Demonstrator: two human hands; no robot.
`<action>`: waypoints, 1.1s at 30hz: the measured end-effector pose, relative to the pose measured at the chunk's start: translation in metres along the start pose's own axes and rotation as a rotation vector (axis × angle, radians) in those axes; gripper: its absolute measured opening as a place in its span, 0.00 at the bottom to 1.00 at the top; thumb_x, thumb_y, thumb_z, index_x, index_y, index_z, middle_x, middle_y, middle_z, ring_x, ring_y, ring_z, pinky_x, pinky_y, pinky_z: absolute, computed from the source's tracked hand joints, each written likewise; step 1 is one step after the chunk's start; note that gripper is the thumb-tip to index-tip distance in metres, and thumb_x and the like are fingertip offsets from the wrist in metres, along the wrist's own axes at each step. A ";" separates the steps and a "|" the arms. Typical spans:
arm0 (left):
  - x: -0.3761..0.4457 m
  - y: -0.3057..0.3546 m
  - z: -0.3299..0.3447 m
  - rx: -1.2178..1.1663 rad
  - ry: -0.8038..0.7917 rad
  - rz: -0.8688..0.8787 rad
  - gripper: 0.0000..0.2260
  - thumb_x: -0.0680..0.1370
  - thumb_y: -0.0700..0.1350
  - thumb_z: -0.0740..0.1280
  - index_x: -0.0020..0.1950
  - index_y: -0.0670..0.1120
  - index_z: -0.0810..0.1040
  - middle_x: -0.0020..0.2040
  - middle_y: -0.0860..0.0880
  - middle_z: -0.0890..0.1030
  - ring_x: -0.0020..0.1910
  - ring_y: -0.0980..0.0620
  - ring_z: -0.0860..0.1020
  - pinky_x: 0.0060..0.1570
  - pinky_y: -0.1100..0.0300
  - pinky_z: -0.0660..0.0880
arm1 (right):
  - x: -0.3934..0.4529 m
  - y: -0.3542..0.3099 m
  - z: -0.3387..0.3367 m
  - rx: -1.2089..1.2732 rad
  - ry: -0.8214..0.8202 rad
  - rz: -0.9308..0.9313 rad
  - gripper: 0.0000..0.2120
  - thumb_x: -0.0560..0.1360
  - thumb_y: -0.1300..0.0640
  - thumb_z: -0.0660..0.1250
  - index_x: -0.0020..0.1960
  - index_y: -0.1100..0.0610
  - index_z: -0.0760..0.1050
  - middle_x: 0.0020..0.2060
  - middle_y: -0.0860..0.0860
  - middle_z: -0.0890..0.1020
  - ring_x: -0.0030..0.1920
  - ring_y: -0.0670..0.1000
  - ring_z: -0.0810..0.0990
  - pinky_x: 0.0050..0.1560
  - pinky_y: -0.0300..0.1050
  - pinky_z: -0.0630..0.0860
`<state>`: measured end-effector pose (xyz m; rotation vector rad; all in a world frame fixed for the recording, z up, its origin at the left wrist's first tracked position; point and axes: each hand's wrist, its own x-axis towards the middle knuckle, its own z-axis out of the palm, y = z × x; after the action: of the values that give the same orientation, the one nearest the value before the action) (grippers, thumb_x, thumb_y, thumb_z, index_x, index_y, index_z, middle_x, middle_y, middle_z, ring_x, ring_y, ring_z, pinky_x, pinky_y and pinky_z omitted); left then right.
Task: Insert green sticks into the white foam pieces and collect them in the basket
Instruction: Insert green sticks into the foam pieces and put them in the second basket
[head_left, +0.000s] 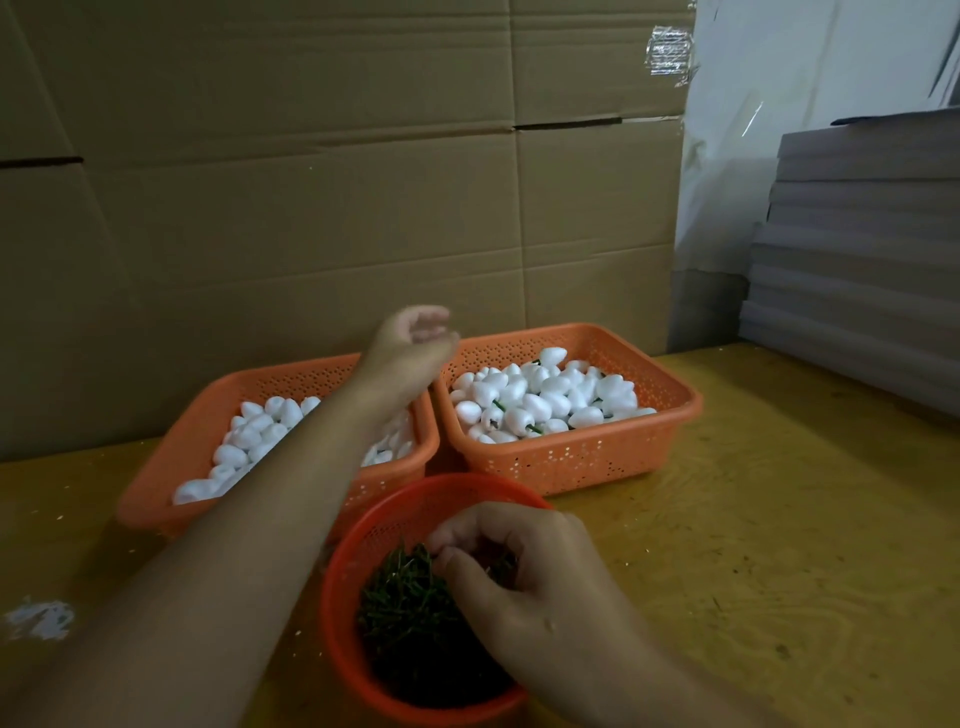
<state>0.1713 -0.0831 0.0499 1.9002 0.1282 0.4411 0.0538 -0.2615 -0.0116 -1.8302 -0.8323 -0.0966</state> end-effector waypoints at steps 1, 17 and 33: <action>0.000 -0.011 -0.012 0.155 0.004 -0.003 0.14 0.80 0.40 0.67 0.65 0.48 0.76 0.61 0.47 0.80 0.57 0.51 0.79 0.50 0.63 0.76 | 0.000 0.000 0.000 0.001 0.001 -0.001 0.06 0.73 0.57 0.69 0.45 0.48 0.83 0.38 0.35 0.82 0.38 0.34 0.79 0.37 0.24 0.68; -0.011 -0.062 -0.095 0.924 -0.408 -0.110 0.08 0.80 0.51 0.66 0.50 0.62 0.84 0.69 0.49 0.77 0.66 0.49 0.76 0.67 0.43 0.71 | 0.000 -0.003 -0.001 -0.007 -0.011 0.008 0.07 0.75 0.58 0.69 0.45 0.47 0.83 0.39 0.36 0.83 0.40 0.36 0.80 0.39 0.26 0.70; -0.106 -0.028 -0.077 -0.079 -0.174 0.157 0.16 0.75 0.31 0.71 0.58 0.48 0.82 0.57 0.53 0.85 0.55 0.54 0.84 0.48 0.67 0.79 | -0.002 -0.002 0.001 -0.041 -0.003 -0.011 0.11 0.75 0.59 0.69 0.41 0.42 0.80 0.34 0.33 0.80 0.31 0.36 0.77 0.31 0.26 0.67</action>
<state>0.0486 -0.0363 0.0216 1.8677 -0.1519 0.3786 0.0512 -0.2615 -0.0110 -1.8652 -0.8477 -0.1186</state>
